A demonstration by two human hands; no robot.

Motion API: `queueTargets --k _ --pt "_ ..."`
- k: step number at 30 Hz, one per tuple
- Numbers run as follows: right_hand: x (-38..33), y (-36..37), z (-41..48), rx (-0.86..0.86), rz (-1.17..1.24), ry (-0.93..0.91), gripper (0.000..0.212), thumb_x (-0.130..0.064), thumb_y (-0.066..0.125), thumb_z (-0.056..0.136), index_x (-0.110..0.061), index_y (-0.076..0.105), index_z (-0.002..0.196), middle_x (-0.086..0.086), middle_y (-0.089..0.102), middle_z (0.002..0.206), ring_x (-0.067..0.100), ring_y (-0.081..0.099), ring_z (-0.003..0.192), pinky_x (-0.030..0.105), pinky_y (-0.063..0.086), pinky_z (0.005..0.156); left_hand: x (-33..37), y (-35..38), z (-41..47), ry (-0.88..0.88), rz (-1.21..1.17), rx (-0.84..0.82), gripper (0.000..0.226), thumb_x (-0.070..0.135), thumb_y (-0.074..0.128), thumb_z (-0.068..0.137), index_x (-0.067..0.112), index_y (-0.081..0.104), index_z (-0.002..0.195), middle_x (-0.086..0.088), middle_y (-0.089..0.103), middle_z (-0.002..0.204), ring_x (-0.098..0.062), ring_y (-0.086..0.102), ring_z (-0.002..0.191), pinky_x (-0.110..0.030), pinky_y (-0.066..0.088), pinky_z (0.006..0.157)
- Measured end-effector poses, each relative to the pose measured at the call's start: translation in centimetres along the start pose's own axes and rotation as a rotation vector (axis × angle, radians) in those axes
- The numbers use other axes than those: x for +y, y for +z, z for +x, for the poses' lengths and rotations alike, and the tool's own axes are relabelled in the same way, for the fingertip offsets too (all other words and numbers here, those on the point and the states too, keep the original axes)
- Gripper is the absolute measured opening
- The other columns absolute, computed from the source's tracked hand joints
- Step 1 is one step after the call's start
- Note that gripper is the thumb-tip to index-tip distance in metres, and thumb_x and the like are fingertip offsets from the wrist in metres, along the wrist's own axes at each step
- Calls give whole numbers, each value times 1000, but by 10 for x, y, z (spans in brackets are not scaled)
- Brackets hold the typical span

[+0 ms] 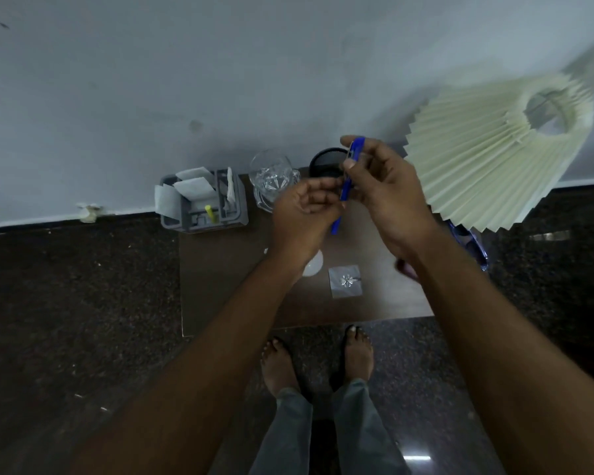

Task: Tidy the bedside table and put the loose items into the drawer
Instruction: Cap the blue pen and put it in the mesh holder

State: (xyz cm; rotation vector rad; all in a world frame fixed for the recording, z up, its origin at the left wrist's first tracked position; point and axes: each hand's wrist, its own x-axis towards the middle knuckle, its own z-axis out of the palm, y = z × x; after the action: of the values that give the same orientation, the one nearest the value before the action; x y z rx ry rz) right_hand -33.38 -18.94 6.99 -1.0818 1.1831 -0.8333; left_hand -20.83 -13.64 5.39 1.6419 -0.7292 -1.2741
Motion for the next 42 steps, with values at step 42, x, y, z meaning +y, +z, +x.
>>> queueTargets --k 42 --pt "29 3 50 146 -758 -213 43 -14 67 93 1 60 133 13 70 118 22 68 100 35 56 92 11 31 54 -32 48 162 37 0 54 96 6 62 131 1 70 118 -7 68 105 -20 55 93"
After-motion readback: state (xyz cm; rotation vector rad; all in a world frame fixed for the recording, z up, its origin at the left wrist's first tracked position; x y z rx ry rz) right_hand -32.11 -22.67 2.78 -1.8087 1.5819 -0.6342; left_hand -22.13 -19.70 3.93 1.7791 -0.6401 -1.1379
